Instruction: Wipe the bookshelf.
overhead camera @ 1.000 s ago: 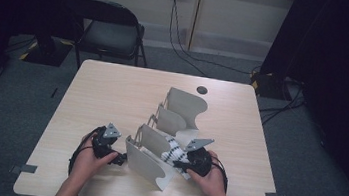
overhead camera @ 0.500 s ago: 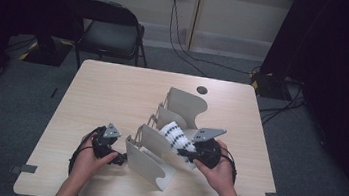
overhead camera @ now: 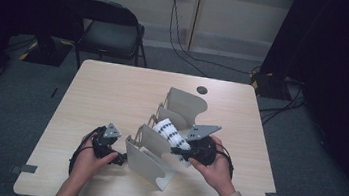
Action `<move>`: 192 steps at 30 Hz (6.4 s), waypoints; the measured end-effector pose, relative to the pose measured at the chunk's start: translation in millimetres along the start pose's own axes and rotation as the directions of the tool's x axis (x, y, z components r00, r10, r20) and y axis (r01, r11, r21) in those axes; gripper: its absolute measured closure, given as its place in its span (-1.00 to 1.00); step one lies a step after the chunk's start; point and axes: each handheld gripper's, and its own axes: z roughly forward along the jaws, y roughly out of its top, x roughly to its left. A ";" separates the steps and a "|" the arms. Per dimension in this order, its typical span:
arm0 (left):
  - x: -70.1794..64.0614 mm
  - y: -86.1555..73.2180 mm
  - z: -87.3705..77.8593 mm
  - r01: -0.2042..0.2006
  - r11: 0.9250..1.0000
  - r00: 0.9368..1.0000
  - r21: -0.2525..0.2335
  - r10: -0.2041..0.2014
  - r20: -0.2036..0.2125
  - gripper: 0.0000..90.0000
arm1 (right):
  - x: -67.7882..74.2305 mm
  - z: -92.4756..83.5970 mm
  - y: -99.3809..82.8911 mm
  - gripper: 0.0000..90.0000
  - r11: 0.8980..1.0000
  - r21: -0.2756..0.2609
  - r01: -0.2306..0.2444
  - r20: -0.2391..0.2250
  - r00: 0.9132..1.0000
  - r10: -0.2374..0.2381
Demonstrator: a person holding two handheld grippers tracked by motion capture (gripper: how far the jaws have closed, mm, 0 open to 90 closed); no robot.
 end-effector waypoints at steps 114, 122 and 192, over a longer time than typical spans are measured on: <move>-0.8 -0.2 0.4 0.003 1.000 1.000 -0.005 -0.003 0.002 -1.00 | -37.3 -3.5 22.6 0.74 0.997 0.013 -0.072 0.172 0.983 0.069; -0.7 -0.2 0.2 0.002 1.000 1.000 -0.004 -0.002 0.004 -1.00 | -39.1 22.6 6.4 0.74 0.992 0.065 -0.112 0.157 0.982 0.101; 0.1 0.1 0.3 -0.006 1.000 1.000 -0.003 0.006 0.011 -1.00 | -41.4 49.7 -25.1 0.71 0.978 0.126 -0.164 0.149 0.978 0.145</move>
